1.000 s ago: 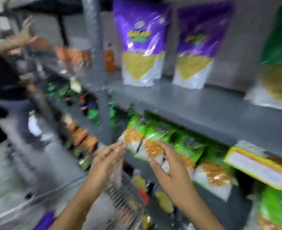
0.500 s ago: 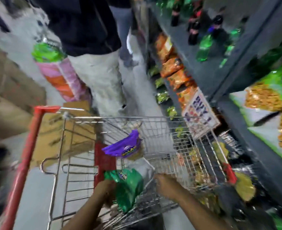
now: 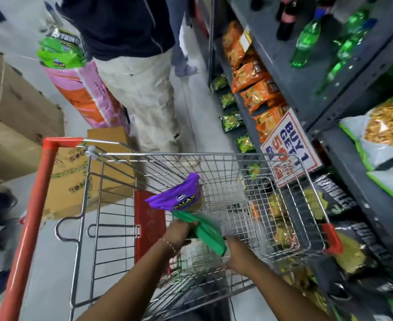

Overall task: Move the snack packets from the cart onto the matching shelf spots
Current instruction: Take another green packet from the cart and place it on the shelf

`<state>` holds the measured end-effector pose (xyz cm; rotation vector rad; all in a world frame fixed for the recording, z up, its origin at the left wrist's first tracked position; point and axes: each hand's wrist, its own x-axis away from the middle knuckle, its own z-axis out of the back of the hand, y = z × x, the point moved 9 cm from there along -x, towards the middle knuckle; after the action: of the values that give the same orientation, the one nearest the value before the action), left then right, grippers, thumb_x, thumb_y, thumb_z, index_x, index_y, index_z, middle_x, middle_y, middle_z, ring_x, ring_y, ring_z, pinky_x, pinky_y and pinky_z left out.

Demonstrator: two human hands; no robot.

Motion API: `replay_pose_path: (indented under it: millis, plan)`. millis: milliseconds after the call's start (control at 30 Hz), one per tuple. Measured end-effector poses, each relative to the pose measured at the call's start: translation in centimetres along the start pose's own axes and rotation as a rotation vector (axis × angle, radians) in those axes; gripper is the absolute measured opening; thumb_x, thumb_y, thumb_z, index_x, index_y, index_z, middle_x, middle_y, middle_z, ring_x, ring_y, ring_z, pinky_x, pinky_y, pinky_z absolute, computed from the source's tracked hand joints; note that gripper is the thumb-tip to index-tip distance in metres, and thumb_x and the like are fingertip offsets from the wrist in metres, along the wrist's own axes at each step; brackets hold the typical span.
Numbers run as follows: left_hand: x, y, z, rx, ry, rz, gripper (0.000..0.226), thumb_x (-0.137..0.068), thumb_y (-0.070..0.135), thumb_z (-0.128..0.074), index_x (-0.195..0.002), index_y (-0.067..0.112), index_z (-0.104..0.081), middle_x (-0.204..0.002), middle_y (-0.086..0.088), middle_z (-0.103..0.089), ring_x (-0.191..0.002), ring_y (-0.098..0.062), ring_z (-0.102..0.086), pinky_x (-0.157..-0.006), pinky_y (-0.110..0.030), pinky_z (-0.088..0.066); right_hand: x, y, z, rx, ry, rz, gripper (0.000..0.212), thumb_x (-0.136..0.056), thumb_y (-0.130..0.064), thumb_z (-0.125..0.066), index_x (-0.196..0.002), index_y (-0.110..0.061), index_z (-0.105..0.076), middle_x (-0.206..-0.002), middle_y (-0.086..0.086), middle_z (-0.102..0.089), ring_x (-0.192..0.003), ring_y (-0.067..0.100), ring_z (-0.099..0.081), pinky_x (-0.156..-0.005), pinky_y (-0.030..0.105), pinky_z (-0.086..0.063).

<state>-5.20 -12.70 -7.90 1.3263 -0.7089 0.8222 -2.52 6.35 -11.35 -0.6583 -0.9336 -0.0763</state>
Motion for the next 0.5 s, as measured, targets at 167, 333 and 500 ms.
replay_pose_path:
  millis: [167,333,500]
  plan:
    - [5.7,7.7,-4.6,-0.001,-0.101,-0.175,0.014,-0.085,-0.002,-0.061,-0.072,0.004,-0.061,-0.061,-0.01,-0.067,-0.042,-0.012,-0.065,-0.049,-0.026,-0.058,3.1,1.2,2.8,-0.329,0.226,0.076,0.094,-0.066,-0.012,-0.087,-0.142,-0.026,-0.034,-0.13,0.009,-0.057,-0.112,0.024,-0.061,-0.089,0.036,-0.057]
    - [16.6,14.9,-6.7,0.053,-0.319,-0.284,0.011,-0.092,0.001,-0.052,-0.088,-0.001,-0.062,-0.07,-0.018,-0.073,-0.053,-0.023,-0.073,-0.058,-0.031,-0.063,7.2,0.1,5.8,-0.645,0.429,0.167,0.095,-0.039,-0.031,-0.1,-0.122,-0.011,-0.059,-0.118,0.006,-0.07,-0.112,0.023,-0.064,-0.093,0.027,-0.055]
    - [29.0,22.3,-10.6,0.119,-0.586,-0.537,0.015,-0.089,0.005,-0.055,-0.091,-0.005,-0.065,-0.071,-0.023,-0.076,-0.057,-0.026,-0.075,-0.06,-0.031,-0.064,15.3,-2.1,11.7,-0.808,0.612,0.294,0.082,-0.05,-0.037,-0.096,-0.12,-0.015,-0.059,-0.109,0.001,-0.071,-0.1,0.016,-0.069,-0.078,0.015,-0.055]
